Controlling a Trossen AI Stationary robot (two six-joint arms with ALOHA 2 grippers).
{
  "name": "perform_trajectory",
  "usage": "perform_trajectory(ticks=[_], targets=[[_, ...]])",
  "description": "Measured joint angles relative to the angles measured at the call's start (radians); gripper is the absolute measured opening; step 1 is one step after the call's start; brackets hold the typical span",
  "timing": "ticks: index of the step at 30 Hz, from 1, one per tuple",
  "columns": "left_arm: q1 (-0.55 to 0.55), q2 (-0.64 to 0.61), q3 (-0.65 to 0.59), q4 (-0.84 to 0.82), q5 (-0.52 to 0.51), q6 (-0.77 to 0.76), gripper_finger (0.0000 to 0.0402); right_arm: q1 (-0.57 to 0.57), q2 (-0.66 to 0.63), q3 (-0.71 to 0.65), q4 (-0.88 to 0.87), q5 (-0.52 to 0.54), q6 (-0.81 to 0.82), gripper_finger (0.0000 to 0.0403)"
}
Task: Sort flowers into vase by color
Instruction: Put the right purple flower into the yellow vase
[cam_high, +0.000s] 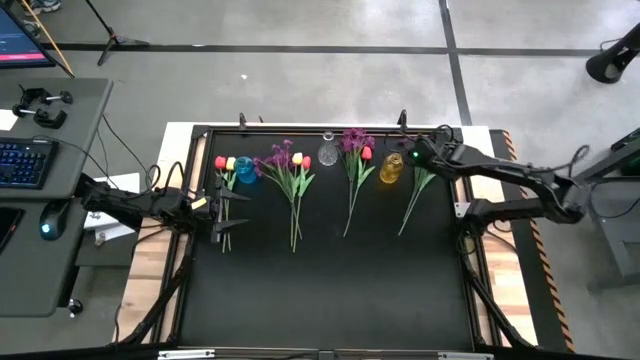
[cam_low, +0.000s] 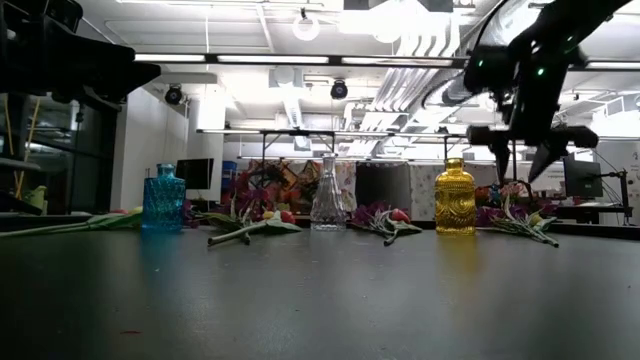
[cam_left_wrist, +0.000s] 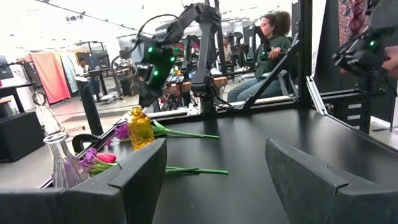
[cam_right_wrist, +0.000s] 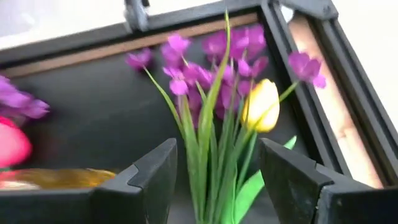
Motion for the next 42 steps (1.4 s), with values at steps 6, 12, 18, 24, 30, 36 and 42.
perform_trajectory(ticks=[6, 12, 18, 24, 30, 36, 42], targets=[[0.000, 0.000, 0.000, 0.000, 0.000, 0.000, 0.0262, -0.026, 0.149, 0.000, 0.009, -0.076, -0.033, 0.0213], [0.000, 0.000, 0.000, 0.000, 0.000, 0.000, 0.0262, -0.036, 0.247, 0.000, 0.052, -0.159, -0.075, 0.0213], [0.000, 0.000, 0.000, 0.000, 0.000, 0.000, 0.0262, -0.036, 0.287, 0.000, 0.074, -0.176, -0.072, 0.0213], [0.000, 0.000, 0.000, 0.000, 0.000, 0.000, 0.0262, -0.036, 0.297, 0.000, 0.075, -0.176, -0.057, 0.0213], [0.000, 0.000, 0.000, 0.000, 0.000, 0.000, 0.0262, -0.036, 0.297, 0.000, 0.075, -0.176, -0.050, 0.0213], [0.000, 0.000, 0.000, 0.000, 0.000, 0.000, 0.0262, -0.036, 0.297, 0.000, 0.074, -0.170, -0.047, 0.0175], [0.000, 0.000, 0.000, 0.000, 0.000, 0.000, 0.0262, -0.036, 0.297, 0.000, 0.071, -0.162, -0.047, 0.0060]])
